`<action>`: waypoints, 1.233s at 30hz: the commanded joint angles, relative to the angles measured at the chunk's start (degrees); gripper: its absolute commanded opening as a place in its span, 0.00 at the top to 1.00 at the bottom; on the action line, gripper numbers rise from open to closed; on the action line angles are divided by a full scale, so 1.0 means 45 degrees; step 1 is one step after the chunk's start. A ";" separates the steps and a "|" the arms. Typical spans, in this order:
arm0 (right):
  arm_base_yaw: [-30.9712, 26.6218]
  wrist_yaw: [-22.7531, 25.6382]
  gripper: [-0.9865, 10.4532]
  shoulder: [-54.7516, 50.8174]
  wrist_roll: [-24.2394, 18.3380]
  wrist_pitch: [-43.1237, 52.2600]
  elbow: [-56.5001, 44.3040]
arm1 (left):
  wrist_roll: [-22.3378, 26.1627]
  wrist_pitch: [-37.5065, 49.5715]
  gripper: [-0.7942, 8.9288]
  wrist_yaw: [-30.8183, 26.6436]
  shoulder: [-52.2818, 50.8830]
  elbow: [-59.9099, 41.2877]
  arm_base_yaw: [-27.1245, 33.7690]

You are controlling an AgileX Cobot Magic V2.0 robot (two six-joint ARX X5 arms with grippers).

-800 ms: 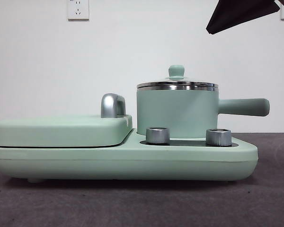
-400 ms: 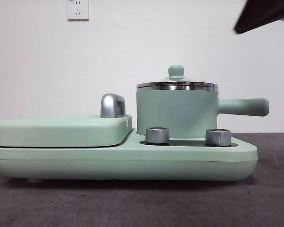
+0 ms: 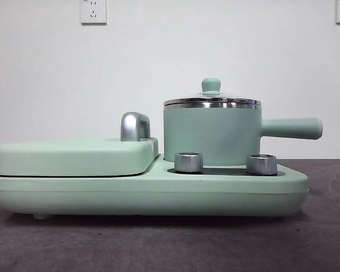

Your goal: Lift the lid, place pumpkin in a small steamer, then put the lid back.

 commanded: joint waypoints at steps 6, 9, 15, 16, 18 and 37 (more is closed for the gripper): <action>-0.1661 -0.0005 0.89 -0.2467 0.0267 0.0233 -0.1841 | 0.0117 0.0151 0.91 -0.0019 -0.0010 -0.0257 0.0010; -0.1982 -0.0019 0.89 -0.3201 0.0651 0.0481 -0.2652 | 0.0117 0.0151 0.91 -0.0024 -0.0010 -0.0257 0.0010; -0.2220 -0.0355 0.89 -0.4274 0.1593 0.2526 -0.4590 | 0.0117 0.0151 0.91 -0.0024 -0.0010 -0.0257 0.0010; -0.2220 -0.0369 0.89 -0.4454 0.1661 0.2900 -0.4901 | 0.0121 0.0151 0.91 -0.0024 -0.0010 -0.0257 0.0010; -0.2220 -0.0369 0.89 -0.4818 0.1763 0.3235 -0.5348 | 0.0117 0.0151 0.91 -0.0024 -0.0010 -0.0257 0.0010; -0.2574 -0.0321 0.89 -0.5945 0.1768 0.2497 -0.5819 | 0.0117 0.0151 0.91 -0.0024 -0.0010 -0.0257 0.0010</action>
